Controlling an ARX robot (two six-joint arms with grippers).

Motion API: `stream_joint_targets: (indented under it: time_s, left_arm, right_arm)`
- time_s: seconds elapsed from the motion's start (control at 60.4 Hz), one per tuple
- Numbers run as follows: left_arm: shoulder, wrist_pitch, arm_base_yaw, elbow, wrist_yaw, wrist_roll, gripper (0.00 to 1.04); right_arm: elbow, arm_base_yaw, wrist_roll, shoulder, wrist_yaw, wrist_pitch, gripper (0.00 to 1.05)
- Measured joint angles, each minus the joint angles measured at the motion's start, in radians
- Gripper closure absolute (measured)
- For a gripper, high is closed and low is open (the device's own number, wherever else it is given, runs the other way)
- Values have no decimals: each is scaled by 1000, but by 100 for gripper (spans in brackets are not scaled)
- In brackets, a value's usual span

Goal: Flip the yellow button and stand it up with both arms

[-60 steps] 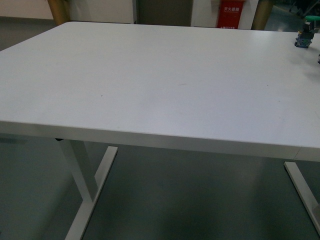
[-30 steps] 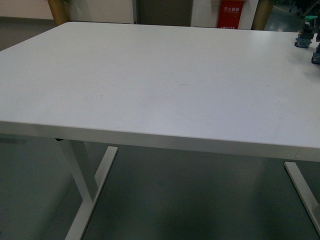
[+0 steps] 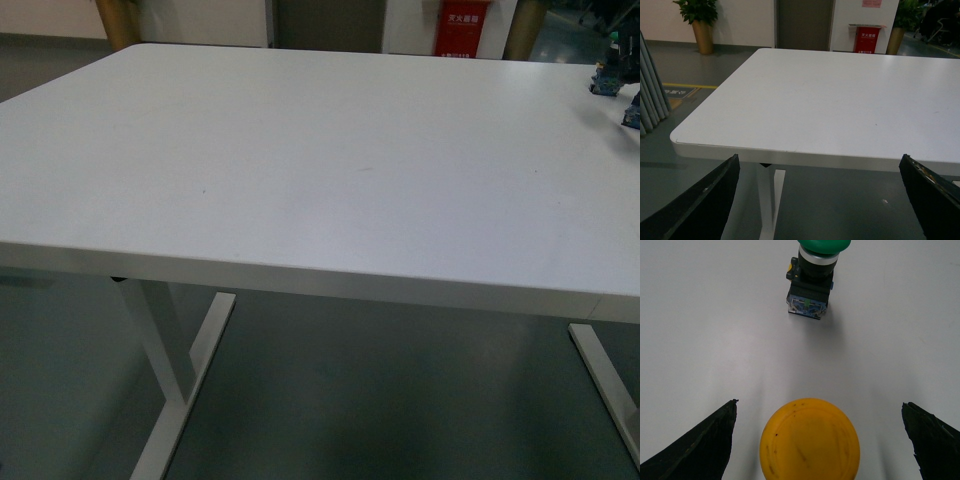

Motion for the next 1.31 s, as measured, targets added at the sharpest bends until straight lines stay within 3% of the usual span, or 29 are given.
stream_joint_targets:
  time_s: [0.348, 0.745, 0.976, 1.125, 1.192, 1.274, 1.307]
  left_arm:
    - [0, 0, 0, 0, 0, 0, 6]
    - [0, 0, 0, 0, 0, 0, 6]
    - [0, 0, 0, 0, 0, 0, 6]
    - [0, 0, 0, 0, 0, 0, 6]
    - [0, 0, 0, 0, 0, 0, 6]
    - [0, 0, 0, 0, 0, 0, 6]
    - [0, 0, 0, 0, 0, 0, 6]
  right_arm:
    - [-130, -3, 19, -144, -126, 75, 7]
    - [-613, -62, 114, -684, -408, 208, 7]
    - [-901, -100, 206, -1044, -578, 188, 7]
    - [-1065, -94, 294, -1270, -634, 150, 7]
    - [-1131, -70, 322, -1359, -599, 154, 8]
    - [-1275, 15, 230, -1493, -293, 321, 24]
    - [-1323, 40, 208, -1541, -229, 346, 29]
